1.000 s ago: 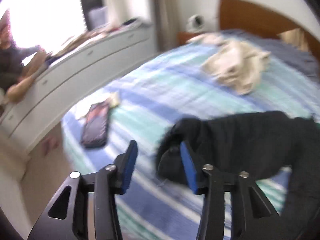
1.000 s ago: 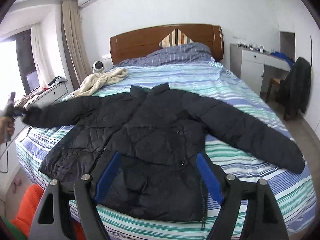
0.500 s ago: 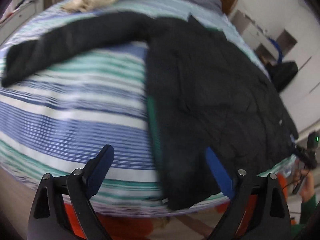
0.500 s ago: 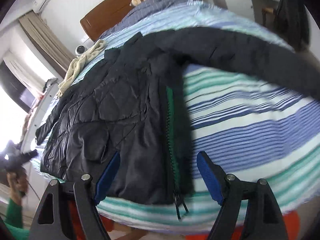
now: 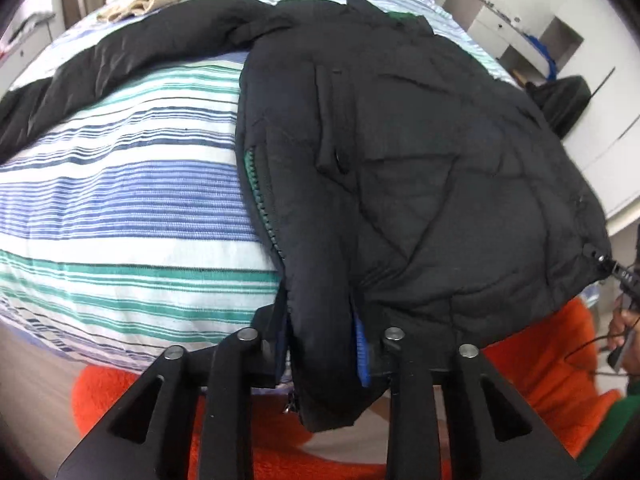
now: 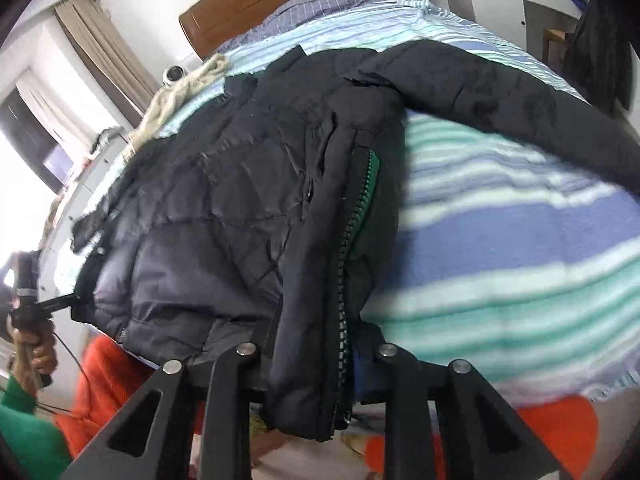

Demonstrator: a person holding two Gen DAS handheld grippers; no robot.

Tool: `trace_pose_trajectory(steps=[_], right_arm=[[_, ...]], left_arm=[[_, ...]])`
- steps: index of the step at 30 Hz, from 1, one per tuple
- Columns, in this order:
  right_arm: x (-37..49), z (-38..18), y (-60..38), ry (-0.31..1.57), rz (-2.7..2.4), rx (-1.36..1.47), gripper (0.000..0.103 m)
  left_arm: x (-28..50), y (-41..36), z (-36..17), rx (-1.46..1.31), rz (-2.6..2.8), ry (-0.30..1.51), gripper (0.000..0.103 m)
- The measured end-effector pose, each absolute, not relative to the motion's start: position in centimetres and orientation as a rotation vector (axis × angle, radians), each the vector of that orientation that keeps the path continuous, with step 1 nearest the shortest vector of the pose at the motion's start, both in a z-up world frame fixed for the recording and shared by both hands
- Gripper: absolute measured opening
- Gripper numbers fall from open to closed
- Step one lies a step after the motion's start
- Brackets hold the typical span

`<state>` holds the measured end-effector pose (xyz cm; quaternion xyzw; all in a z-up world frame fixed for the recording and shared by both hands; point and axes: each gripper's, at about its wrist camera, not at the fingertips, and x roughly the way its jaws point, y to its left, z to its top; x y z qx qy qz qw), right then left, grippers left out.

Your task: Fold large clothes

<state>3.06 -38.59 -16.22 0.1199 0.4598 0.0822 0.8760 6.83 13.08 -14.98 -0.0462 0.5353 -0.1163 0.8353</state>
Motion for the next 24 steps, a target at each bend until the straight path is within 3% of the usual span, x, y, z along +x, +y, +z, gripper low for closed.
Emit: trace_pose_trajectory(steps=[3,5,7,8,12,14,15,24], right_arm=[[3.6,-16.8,-39.0,0.966,0.13,0.299,0.04],[3.5,-16.1,-39.2,0.954,0.128,0.299,0.059],[2.9,-14.8,-39.2,0.912,0.108,0.257,0.061],[2.4,-14.3,-39.4,0.896,0.089,0.237,0.061],[1.8,-11.3,-39.3,0.799,0.018,0.174,0.062],[1.7,-9.8,-38.9,0.745,-0.024,0.143,0.077],[1.8,-9.2,-38.4,0.717,-0.054,0.118,0.08],[3.5,-9.1,-33.0,0.735,0.063,0.047,0.08]], left_arm=[[7.1,12.8,-14.1,-0.094,-0.21,1.115,0.04],[6.8,13.3,-12.3,-0.088,-0.18,1.066,0.059],[6.3,13.5,-10.3,-0.082,-0.13,0.984,0.087],[6.0,13.8,-9.1,-0.083,-0.099,0.93,0.09],[5.7,14.0,-6.2,-0.13,-0.052,0.794,0.095],[6.0,13.2,-5.2,-0.143,-0.044,0.736,0.096],[6.0,12.7,-4.9,-0.139,-0.048,0.716,0.096],[5.2,6.5,-7.4,0.008,-0.142,0.724,0.097]])
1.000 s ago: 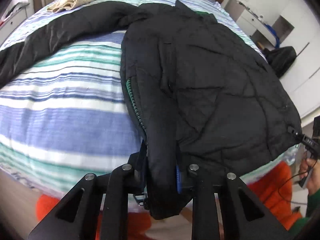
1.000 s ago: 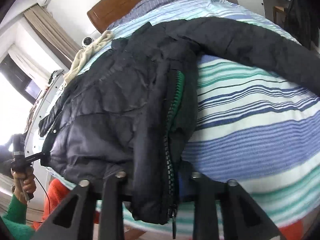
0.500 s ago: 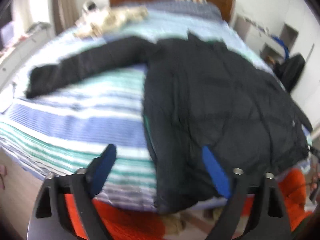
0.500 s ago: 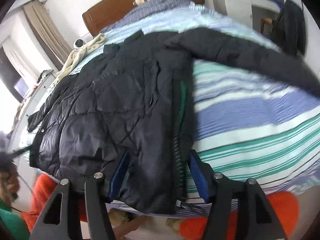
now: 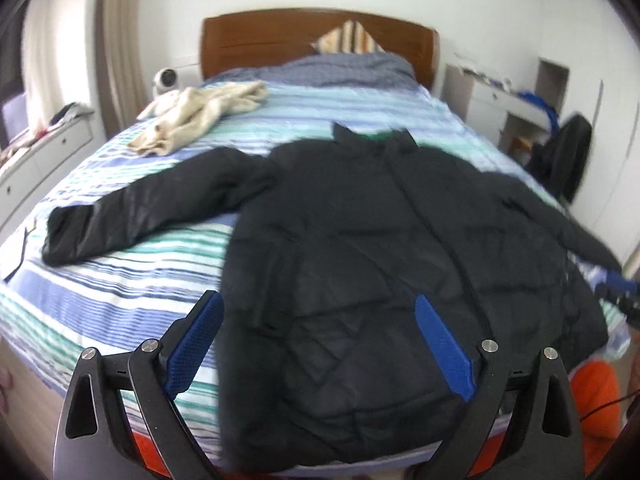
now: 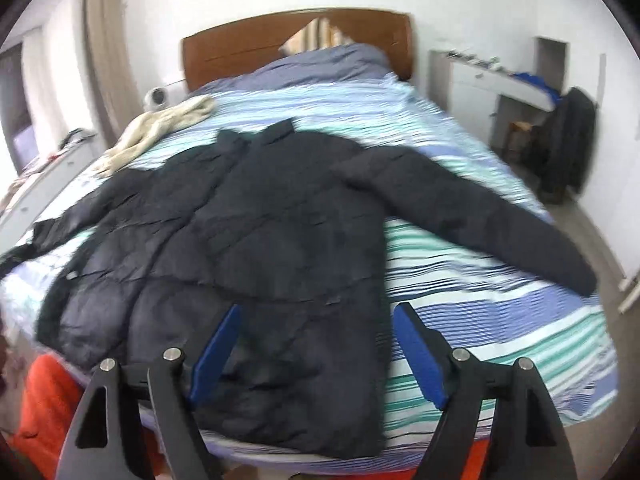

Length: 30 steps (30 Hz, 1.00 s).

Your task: Fold large clothes

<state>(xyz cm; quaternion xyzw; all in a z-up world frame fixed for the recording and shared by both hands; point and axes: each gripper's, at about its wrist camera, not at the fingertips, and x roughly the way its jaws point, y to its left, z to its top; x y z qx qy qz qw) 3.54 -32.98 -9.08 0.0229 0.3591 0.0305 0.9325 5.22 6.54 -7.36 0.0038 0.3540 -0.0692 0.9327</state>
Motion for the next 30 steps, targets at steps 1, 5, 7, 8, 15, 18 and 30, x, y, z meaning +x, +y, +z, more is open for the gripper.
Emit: trace_pose_trajectory(steps=[1,5,7,8,15,18,30], right_arm=[[3.4,-9.2,-32.4,0.735,0.078,0.048,0.08],[3.5,-9.5,-30.3,0.739,0.1,0.01,0.08],[3.4,-9.7,-29.6,0.729,0.105,-0.018,0.08],[3.2,-9.7,-29.3,0.723,0.104,-0.031,0.08],[2.5,-10.1,-28.5,0.72,0.088,-0.064,0.08],[2.7,-10.4,-28.6,0.731,0.082,-0.057,0.08],[2.9,-10.0,-29.7,0.741,0.033,-0.041,0.082]], left_arm=[[4.7,6.1,-7.3,0.016,-0.15,0.735,0.097],[5.2,4.1,-9.9,0.037,-0.183,0.818,0.097],[5.5,3.3,-11.7,0.069,-0.176,0.865,0.097],[5.9,3.1,-12.6,0.086,-0.168,0.895,0.097],[6.9,3.7,-14.4,0.033,-0.166,0.967,0.103],[7.0,4.1,-14.6,0.027,-0.189,0.986,0.103],[6.4,4.1,-11.5,0.088,-0.184,0.965,0.102]])
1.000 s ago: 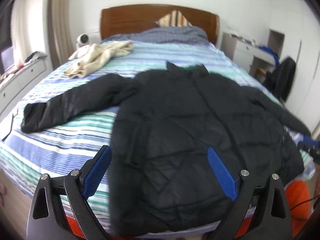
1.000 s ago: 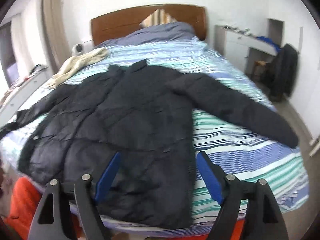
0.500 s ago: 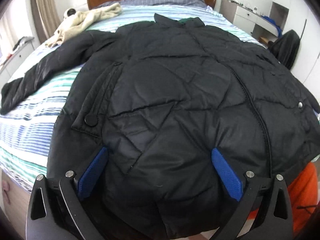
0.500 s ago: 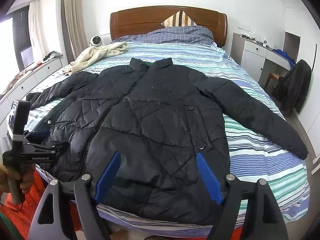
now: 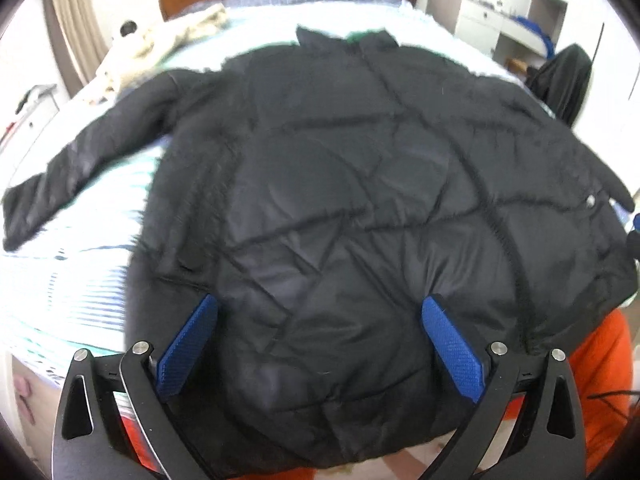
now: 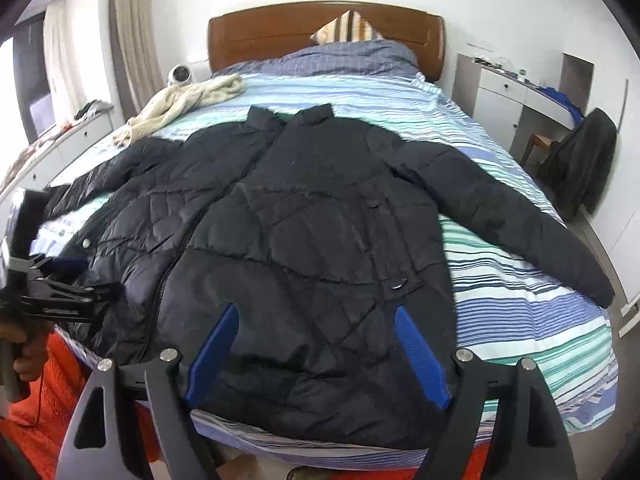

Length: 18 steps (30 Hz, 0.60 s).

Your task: Fold large clothes

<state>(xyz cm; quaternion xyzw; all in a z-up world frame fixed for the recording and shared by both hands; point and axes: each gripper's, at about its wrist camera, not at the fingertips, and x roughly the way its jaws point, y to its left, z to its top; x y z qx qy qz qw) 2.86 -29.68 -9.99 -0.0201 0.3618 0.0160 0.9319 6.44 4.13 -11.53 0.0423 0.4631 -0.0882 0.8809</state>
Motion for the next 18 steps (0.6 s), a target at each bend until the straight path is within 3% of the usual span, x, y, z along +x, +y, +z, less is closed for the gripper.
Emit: trace_pose_trajectory(steps=[9,18], right_arm=[[3.0,-9.8,-35.7,0.747,-0.042,0.134,0.082],[2.4,-10.0,-43.6,0.688,-0.178,0.326,0.082]], left_arm=[[5.4,7.2,-7.1,0.061,-0.102,0.86,0.102],[5.0,6.8,-6.3,0.116,-0.068,0.817,0.102]])
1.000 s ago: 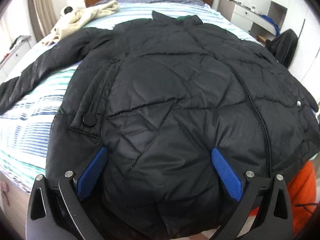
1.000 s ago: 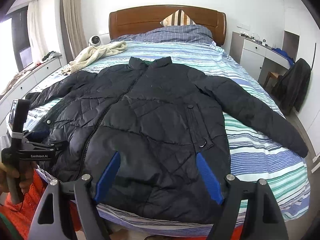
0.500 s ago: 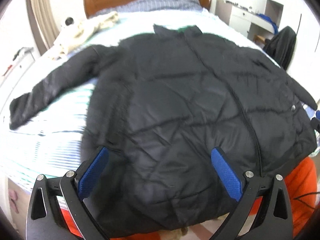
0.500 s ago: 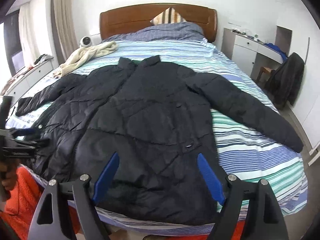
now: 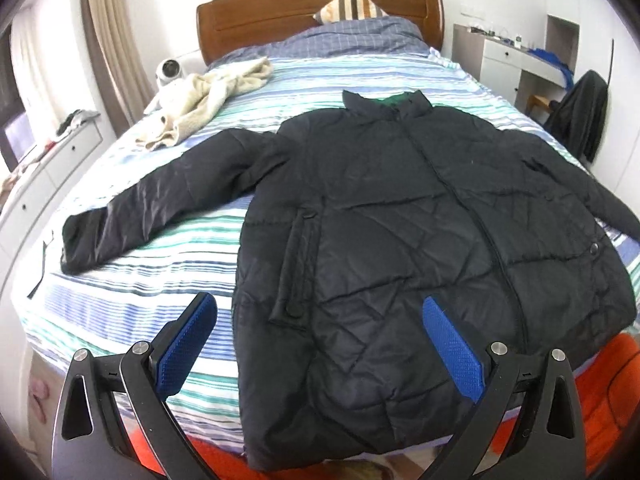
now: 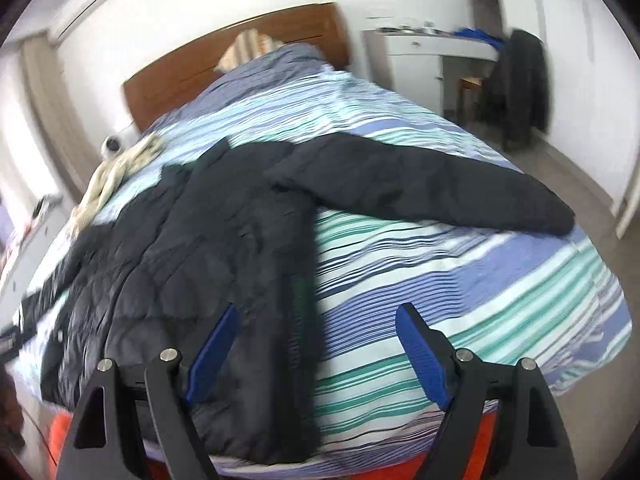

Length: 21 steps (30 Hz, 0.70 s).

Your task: Fold large clothes

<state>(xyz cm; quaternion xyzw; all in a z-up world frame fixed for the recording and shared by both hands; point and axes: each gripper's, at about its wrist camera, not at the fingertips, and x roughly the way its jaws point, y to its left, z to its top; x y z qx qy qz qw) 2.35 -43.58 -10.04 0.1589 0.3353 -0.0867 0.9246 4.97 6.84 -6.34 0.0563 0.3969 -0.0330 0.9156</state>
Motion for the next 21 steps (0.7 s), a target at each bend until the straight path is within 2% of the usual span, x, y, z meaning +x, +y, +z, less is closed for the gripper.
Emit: trace_pose_trajectory(steps=[7,10,18,19,20,21], right_arm=[[3.2,-13.1,-56.6,0.588,-0.299,0.625,0.082],[4.9,-15.4,-61.6,0.609,-0.36,0.756,0.083],[6.5,-18.9,-68.4,0.435,-0.485,1.115,0.08],[6.7,-19.0,-68.7,0.424,-0.509,1.135,0.066],[7.0,-19.1,-69.0,0.443,-0.542,1.124,0.039],[7.4,-19.1,-69.1,0.471,-0.568,1.096,0.026]], left_arm=[[4.9,6.6,-6.1,0.118,-0.067,0.821,0.102],[4.7,6.5,-5.6,0.117,-0.065,0.817,0.102],[4.6,6.7,-6.0,0.119,-0.042,0.835,0.102],[4.8,6.8,-6.2,0.114,-0.04,0.848,0.102],[4.9,6.9,-6.4,0.108,-0.038,0.856,0.102],[4.9,7.0,-6.4,0.104,-0.035,0.855,0.102]])
